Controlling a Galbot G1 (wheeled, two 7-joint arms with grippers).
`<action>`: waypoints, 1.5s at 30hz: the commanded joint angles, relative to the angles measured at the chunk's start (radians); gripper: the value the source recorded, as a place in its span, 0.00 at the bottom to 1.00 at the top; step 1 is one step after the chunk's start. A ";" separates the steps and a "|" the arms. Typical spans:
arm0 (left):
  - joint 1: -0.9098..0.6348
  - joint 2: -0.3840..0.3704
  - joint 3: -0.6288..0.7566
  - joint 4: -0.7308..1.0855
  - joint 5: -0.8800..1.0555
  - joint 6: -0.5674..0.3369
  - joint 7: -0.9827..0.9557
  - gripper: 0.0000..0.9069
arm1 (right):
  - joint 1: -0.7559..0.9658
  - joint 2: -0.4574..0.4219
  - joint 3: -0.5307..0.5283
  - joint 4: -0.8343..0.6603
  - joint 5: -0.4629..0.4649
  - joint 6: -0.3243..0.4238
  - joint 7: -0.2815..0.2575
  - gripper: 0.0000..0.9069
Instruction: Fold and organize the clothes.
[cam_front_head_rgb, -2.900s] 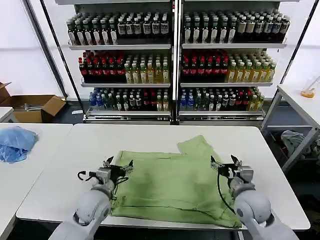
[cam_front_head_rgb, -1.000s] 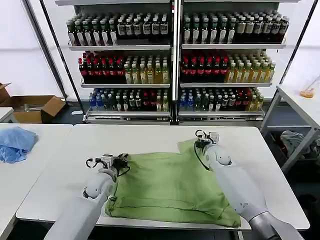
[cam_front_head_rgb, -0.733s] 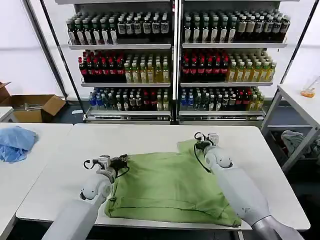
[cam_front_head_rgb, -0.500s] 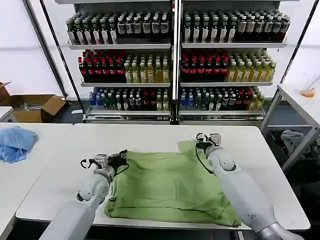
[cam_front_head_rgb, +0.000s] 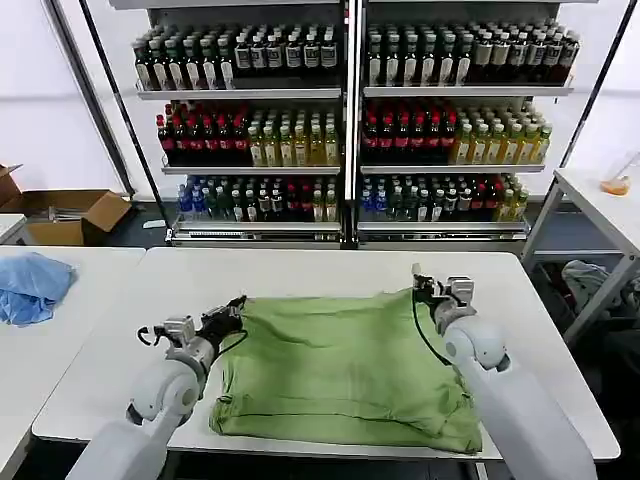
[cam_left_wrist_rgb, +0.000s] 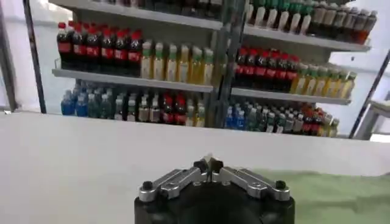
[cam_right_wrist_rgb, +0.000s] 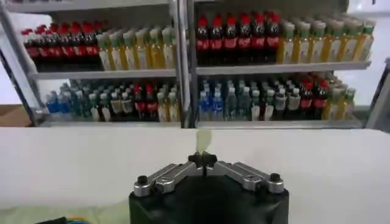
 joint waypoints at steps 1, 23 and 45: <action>0.162 0.030 -0.084 -0.145 -0.017 0.015 0.005 0.02 | -0.264 -0.077 0.111 0.320 0.010 -0.007 0.011 0.00; 0.338 0.040 -0.117 -0.198 0.137 0.097 0.061 0.02 | -0.639 -0.024 0.302 0.476 -0.027 -0.019 0.045 0.00; 0.370 -0.050 -0.106 -0.238 0.300 -0.055 0.005 1.00 | -0.639 0.033 0.240 0.433 -0.222 -0.007 0.029 1.00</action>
